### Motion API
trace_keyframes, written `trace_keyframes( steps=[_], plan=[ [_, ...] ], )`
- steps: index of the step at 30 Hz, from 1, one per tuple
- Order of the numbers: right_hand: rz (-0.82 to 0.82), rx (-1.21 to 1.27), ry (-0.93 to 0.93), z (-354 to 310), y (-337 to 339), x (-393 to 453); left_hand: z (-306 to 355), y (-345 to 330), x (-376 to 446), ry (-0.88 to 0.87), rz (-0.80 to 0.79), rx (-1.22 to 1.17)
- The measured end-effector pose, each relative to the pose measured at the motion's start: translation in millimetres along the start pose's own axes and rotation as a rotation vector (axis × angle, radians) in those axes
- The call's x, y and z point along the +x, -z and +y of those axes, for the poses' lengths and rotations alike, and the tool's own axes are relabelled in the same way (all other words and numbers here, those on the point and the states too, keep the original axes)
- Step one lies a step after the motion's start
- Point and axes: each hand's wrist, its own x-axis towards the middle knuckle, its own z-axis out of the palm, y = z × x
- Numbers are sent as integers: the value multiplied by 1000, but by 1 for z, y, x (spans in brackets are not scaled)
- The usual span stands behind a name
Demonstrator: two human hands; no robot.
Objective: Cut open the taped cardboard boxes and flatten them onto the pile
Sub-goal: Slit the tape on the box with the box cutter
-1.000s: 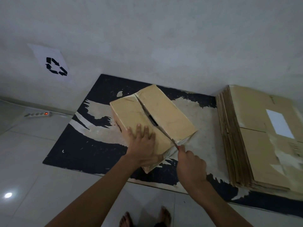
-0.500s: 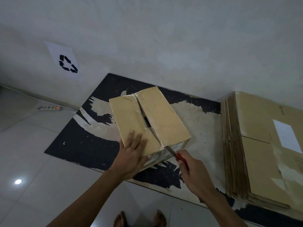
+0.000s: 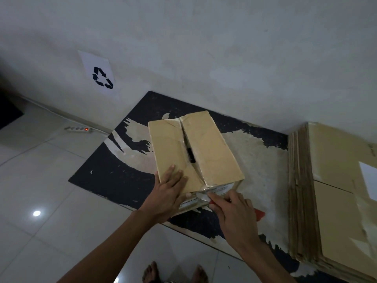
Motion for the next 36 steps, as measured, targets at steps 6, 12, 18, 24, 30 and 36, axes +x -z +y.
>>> trace_keyframes(
  steps=[6,12,18,24,30,36],
  plan=[
    [-22,-45,-2,-7,-2,9,-1,0,0,-10,1,-33],
    [-49,-109,-98,18,5,11,-5,12,0,12,-24,-239],
    [-74,-113,-58,25,6,11,5,14,2,7,24,48],
    [-80,-155,-63,26,4,6,51,32,43,144,253,-237],
    [-42,-161,-57,17,5,4,68,28,89,574,-36,-657],
    [-54,-193,-163,24,19,-1,53,14,96,604,-5,-992]
  ],
)
